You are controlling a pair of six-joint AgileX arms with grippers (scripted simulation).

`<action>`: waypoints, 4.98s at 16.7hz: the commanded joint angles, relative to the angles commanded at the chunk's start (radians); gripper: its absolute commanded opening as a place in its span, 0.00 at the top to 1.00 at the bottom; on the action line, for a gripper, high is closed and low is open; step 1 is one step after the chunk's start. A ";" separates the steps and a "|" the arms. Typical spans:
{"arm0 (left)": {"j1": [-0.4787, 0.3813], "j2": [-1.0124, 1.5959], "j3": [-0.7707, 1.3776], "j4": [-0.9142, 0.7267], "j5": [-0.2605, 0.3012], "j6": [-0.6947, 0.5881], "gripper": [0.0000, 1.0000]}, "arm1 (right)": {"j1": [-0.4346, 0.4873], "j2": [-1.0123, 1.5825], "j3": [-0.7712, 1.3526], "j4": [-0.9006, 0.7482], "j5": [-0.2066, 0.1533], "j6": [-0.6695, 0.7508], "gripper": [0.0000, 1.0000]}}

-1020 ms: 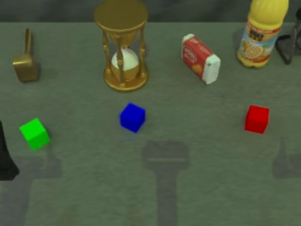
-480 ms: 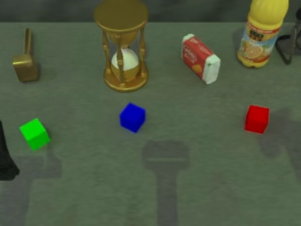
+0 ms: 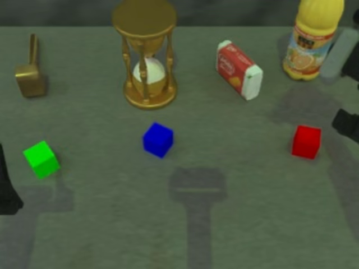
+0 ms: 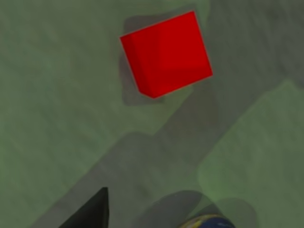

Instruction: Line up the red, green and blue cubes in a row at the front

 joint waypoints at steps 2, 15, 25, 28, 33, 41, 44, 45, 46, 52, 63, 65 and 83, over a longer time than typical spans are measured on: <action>0.000 0.000 0.000 0.000 0.000 0.000 0.00 | 0.019 0.165 0.133 -0.086 -0.001 -0.081 0.00; 0.000 0.000 0.000 0.000 0.000 0.000 0.00 | 0.053 0.514 0.434 -0.262 -0.004 -0.257 0.00; 0.000 0.000 0.000 0.000 0.000 0.000 0.00 | 0.060 0.633 0.264 0.028 -0.003 -0.255 0.00; 0.000 0.000 0.000 0.000 0.000 0.000 0.00 | 0.060 0.637 0.259 0.035 -0.003 -0.255 0.00; 0.000 0.000 0.000 0.000 0.000 0.000 0.00 | 0.060 0.637 0.259 0.035 -0.003 -0.255 0.30; 0.000 0.000 0.000 0.000 0.000 0.000 0.00 | 0.060 0.637 0.259 0.035 -0.003 -0.255 0.90; 0.000 0.000 0.000 0.000 0.000 0.000 0.00 | 0.060 0.637 0.259 0.035 -0.003 -0.255 1.00; 0.000 0.000 0.000 0.000 0.000 0.000 0.00 | 0.060 0.637 0.259 0.035 -0.003 -0.255 1.00; 0.000 0.000 0.000 0.000 0.000 0.000 0.00 | 0.060 0.637 0.259 0.035 -0.003 -0.255 1.00; 0.000 0.000 0.000 0.000 0.000 0.000 0.00 | 0.061 0.598 0.263 -0.003 -0.010 -0.239 1.00; 0.000 0.000 0.000 0.000 0.000 0.000 0.00 | 0.069 0.507 0.402 -0.235 -0.011 -0.239 1.00; 0.000 0.000 0.000 0.000 0.000 0.000 0.00 | 0.066 0.511 0.402 -0.233 -0.011 -0.237 1.00; 0.000 0.000 0.000 0.000 0.000 0.000 0.00 | 0.860 0.658 0.729 -0.412 -0.016 0.276 1.00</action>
